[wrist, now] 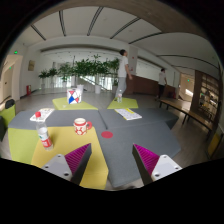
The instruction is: Pour water
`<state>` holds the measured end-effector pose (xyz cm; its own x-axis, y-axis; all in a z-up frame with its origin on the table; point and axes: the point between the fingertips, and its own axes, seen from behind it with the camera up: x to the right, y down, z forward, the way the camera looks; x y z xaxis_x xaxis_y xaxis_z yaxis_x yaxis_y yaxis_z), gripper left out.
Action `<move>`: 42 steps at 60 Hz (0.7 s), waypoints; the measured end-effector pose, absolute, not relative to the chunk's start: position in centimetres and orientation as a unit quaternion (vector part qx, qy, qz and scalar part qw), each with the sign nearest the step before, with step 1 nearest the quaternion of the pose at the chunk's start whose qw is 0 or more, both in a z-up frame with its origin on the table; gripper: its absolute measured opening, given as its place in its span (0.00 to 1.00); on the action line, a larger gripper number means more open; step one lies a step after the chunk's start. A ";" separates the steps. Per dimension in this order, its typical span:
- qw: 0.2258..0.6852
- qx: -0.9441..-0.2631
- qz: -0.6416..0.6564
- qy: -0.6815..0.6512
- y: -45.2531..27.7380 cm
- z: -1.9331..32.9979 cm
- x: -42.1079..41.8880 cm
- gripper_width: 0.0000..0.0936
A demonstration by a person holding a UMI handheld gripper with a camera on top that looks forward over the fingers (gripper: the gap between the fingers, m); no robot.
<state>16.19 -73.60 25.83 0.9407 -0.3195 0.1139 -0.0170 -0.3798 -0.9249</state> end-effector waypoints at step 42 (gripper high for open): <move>0.561 -0.828 -0.015 -0.019 -64.3 15.3 -9.4 0.91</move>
<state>-9.39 -64.26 15.33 0.9988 0.0144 0.0471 0.0491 -0.3707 -0.9275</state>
